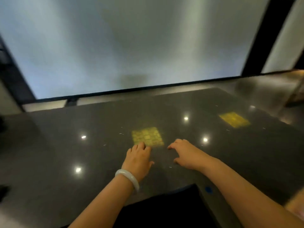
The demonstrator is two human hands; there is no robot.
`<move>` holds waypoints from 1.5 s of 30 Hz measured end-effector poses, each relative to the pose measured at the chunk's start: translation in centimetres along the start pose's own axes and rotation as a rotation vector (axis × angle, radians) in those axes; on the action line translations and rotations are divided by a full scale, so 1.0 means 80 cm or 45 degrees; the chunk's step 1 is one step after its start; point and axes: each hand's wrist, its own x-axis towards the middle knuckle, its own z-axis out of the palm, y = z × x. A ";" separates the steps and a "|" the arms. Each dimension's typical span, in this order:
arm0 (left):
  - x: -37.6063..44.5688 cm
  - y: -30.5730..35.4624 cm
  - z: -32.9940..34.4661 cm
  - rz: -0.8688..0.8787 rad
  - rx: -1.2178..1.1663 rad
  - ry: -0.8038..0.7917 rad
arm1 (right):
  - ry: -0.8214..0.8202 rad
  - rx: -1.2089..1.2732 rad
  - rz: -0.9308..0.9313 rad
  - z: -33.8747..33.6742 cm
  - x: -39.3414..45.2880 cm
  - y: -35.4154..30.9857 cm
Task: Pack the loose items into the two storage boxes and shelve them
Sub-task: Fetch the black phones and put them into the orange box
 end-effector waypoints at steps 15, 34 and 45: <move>-0.199 -0.347 -0.038 -1.038 0.076 0.053 | -0.368 0.113 -0.607 0.101 0.214 -0.375; -0.304 -0.544 -0.034 -1.847 -0.158 0.270 | -0.369 0.126 -0.873 0.258 0.282 -0.664; -0.256 -0.598 -0.027 -1.848 -0.250 0.354 | -0.086 0.015 -0.695 0.269 0.329 -0.630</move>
